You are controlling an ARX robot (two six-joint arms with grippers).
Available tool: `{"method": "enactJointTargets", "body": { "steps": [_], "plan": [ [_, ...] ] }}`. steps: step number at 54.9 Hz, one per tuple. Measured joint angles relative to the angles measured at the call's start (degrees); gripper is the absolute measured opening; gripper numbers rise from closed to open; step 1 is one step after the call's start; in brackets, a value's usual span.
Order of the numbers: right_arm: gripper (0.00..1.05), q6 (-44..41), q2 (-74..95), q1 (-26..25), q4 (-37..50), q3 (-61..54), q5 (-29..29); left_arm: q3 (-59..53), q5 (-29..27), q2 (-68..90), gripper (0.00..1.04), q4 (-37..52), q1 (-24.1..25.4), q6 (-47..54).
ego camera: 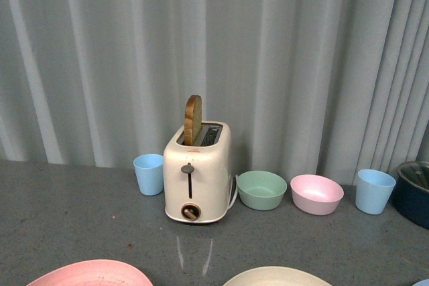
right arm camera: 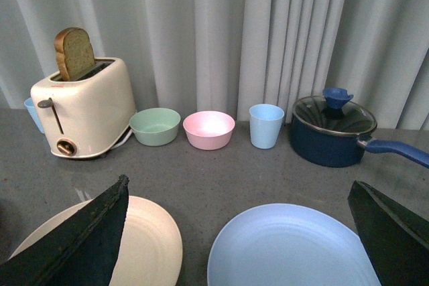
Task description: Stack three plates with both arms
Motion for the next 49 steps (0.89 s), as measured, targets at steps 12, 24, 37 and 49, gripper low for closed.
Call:
{"method": "enactJointTargets", "body": {
  "steps": [12, 24, 37, 49],
  "plan": [
    [0.97, 0.00, 0.00, 0.00, 0.00, 0.00, 0.00, 0.00, 0.00, 0.00, 0.98, 0.00, 0.00, 0.02],
    [0.97, 0.00, 0.00, 0.00, 0.00, 0.00, 0.00, 0.00, 0.00, 0.00, 0.98, 0.00, 0.00, 0.02],
    [0.97, -0.02, 0.00, -0.04, 0.00, 0.00, 0.00, 13.33, 23.87, 28.50, 0.98, -20.02, 9.07, 16.68],
    [0.97, -0.02, 0.00, -0.07, 0.00, 0.00, -0.04, 32.15, 17.73, 72.91, 0.98, -1.68, 7.80, 27.80]
  ]
}}
